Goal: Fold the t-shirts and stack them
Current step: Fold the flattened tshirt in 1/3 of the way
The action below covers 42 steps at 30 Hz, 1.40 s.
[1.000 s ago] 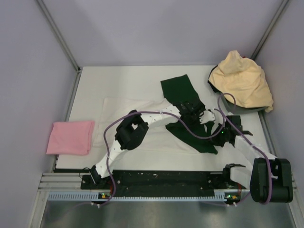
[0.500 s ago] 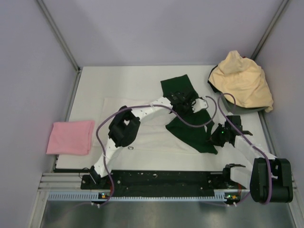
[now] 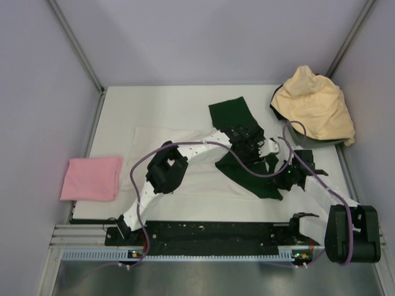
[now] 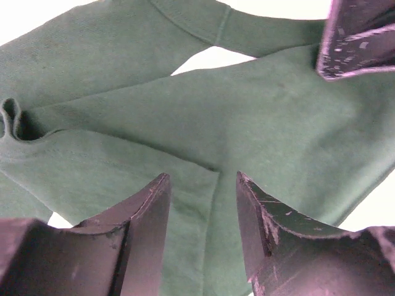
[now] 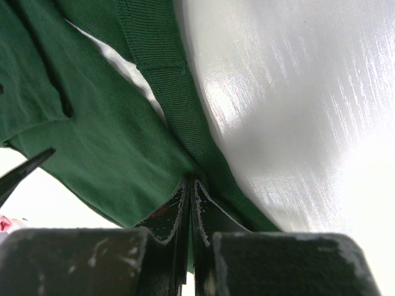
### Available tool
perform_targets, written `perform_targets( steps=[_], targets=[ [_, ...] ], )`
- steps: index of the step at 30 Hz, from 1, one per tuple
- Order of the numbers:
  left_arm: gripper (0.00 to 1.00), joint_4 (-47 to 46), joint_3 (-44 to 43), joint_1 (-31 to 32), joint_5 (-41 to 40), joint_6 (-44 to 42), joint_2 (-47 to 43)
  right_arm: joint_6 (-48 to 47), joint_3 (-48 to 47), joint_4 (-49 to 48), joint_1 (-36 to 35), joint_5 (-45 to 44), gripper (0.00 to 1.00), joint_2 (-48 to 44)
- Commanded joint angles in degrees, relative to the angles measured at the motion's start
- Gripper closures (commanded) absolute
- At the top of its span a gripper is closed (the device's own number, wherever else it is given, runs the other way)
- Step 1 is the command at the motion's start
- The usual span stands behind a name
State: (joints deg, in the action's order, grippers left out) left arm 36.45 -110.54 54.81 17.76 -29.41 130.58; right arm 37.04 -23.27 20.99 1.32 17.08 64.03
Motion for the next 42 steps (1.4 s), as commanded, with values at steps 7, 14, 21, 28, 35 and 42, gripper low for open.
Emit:
perform_targets(
  steps=[7, 14, 21, 28, 35, 42],
  targets=[
    [0.51, 1.96, -3.63, -0.23, -2.81, -1.44, 5.29, -2.14, 0.59, 2.12, 0.52, -3.02, 1.00, 1.18],
    [0.92, 1.17, -3.98, -0.05, -4.75, -0.65, 5.91, -2.14, 0.85, 2.03, 0.61, -2.84, 1.00, 0.83],
    [0.82, 1.00, -2.57, -0.05, -3.08, -0.56, 2.75, -2.32, 0.77, 1.95, 0.52, -2.76, 1.00, 1.27],
    [1.00, 0.20, -2.22, -0.23, -7.04, -0.74, 1.25, -2.41, 0.77, 2.03, 0.52, -2.58, 1.00, 1.01],
    [1.00, 0.12, -2.13, -1.45, -5.99, 2.16, -1.99, -2.32, 0.85, 2.03, 0.52, -2.75, 1.00, 1.45],
    [1.00, 0.55, -2.13, -4.97, -5.01, 3.39, -2.79, -1.79, 0.86, 2.03, 0.61, -3.19, 1.00, 1.36]
  ],
)
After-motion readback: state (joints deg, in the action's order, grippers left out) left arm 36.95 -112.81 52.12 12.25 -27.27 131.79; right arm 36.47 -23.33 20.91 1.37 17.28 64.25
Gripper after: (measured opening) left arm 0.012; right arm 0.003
